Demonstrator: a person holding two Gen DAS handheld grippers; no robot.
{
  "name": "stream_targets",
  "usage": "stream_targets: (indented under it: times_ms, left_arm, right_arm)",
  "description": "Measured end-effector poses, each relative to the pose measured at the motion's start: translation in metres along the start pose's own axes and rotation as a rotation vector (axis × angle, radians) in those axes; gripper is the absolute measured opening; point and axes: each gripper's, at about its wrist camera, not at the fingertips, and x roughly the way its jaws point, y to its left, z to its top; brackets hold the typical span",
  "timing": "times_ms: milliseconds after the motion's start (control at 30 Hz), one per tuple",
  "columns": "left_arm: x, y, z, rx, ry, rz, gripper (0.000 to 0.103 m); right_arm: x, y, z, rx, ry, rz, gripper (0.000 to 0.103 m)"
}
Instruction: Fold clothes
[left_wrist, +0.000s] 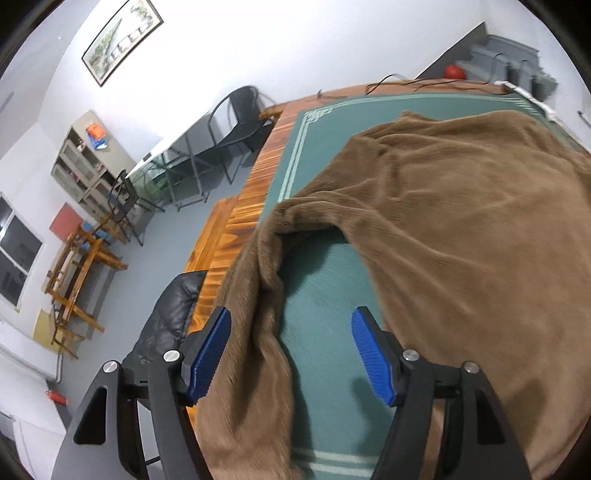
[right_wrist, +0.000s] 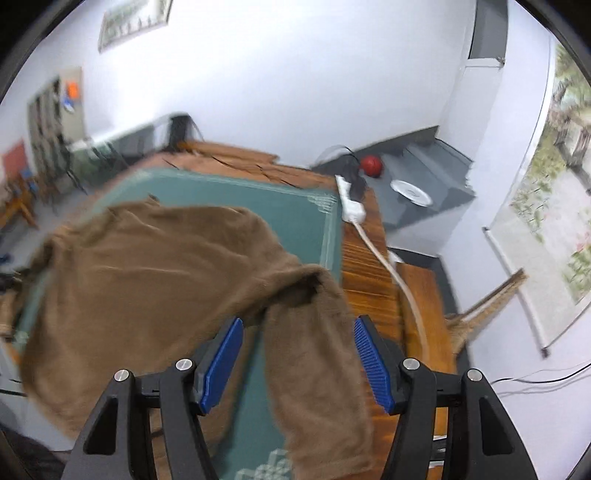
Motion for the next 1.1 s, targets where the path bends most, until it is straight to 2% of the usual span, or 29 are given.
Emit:
stream_targets:
  times_ms: [67,167,267,333,533,700,800,967,1100]
  left_arm:
    - [-0.014,-0.001,-0.011,0.003,-0.011,-0.009,0.073]
    - [-0.032,-0.007,-0.034,0.007,-0.010,-0.015,0.074]
    - [-0.042,-0.011,-0.057,0.004,0.013,-0.017,0.074]
    - [-0.047,-0.011,-0.069,-0.010,0.027,-0.020,0.074]
    - [-0.058,-0.018,-0.094,-0.040,0.046,-0.035,0.074]
    - [-0.065,-0.026,-0.105,-0.007,0.048,-0.029,0.074]
    - [-0.065,-0.026,-0.111,-0.012,0.064,-0.035,0.074]
    - [-0.062,-0.022,-0.119,-0.035,0.084,-0.033,0.074]
    - [-0.060,-0.020,-0.128,-0.037,0.096,-0.031,0.074]
  right_arm:
    - [-0.005,0.019,-0.028,-0.062,0.041,0.045,0.066]
    - [-0.002,0.053,-0.076,-0.212,0.091,-0.003,0.066]
    - [0.003,0.078,-0.122,-0.255,0.128,0.005,0.062]
    - [0.008,0.090,-0.144,-0.285,0.148,0.005,0.057]
    - [0.030,0.112,-0.194,-0.422,0.193,0.001,0.057]
    - [0.047,0.123,-0.208,-0.448,0.213,0.018,0.057]
    - [0.054,0.134,-0.210,-0.482,0.190,0.010,0.057]
    - [0.063,0.148,-0.201,-0.532,0.104,-0.048,0.057]
    - [0.072,0.150,-0.181,-0.488,0.069,-0.064,0.057]
